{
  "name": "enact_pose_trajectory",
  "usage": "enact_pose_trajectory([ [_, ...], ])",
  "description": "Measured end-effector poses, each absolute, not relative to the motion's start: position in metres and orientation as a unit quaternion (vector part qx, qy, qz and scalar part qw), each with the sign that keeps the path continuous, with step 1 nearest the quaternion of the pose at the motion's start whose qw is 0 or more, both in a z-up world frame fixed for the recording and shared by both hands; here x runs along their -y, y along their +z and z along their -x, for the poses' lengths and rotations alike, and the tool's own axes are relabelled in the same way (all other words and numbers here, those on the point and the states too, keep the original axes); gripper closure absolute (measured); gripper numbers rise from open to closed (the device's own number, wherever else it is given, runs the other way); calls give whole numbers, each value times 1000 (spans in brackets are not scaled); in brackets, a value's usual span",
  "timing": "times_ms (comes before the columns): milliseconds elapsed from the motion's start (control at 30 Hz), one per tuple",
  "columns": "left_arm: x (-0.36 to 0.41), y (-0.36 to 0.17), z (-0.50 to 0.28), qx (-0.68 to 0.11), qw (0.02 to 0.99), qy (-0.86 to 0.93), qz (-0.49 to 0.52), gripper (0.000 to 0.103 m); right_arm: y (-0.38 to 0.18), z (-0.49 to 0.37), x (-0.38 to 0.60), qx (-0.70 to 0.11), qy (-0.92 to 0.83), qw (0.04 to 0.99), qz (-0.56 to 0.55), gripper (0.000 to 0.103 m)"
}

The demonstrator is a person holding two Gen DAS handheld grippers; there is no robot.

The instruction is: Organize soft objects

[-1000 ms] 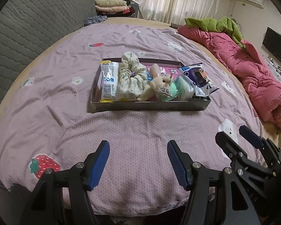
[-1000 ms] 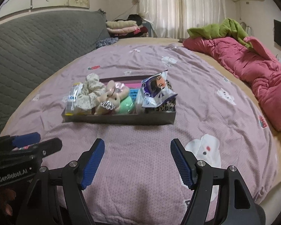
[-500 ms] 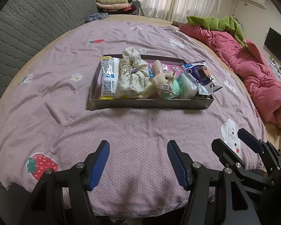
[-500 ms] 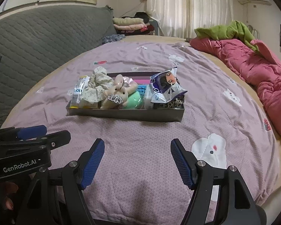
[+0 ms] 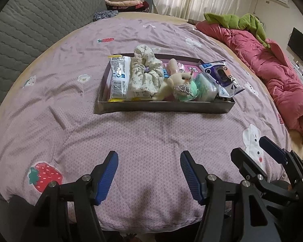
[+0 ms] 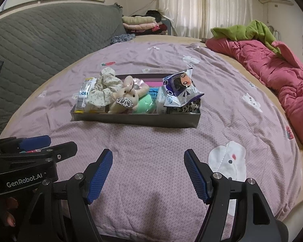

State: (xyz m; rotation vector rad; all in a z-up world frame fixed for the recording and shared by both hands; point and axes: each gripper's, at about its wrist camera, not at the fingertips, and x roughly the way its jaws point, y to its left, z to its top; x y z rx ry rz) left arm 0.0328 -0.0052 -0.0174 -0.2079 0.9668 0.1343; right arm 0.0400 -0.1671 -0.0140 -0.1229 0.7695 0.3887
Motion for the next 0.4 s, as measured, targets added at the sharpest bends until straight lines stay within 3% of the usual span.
enact_pose_trajectory([
  [400,2,-24,-38,-469,875,59,102,40,-16,-44,167,-377,183,906,59,28],
])
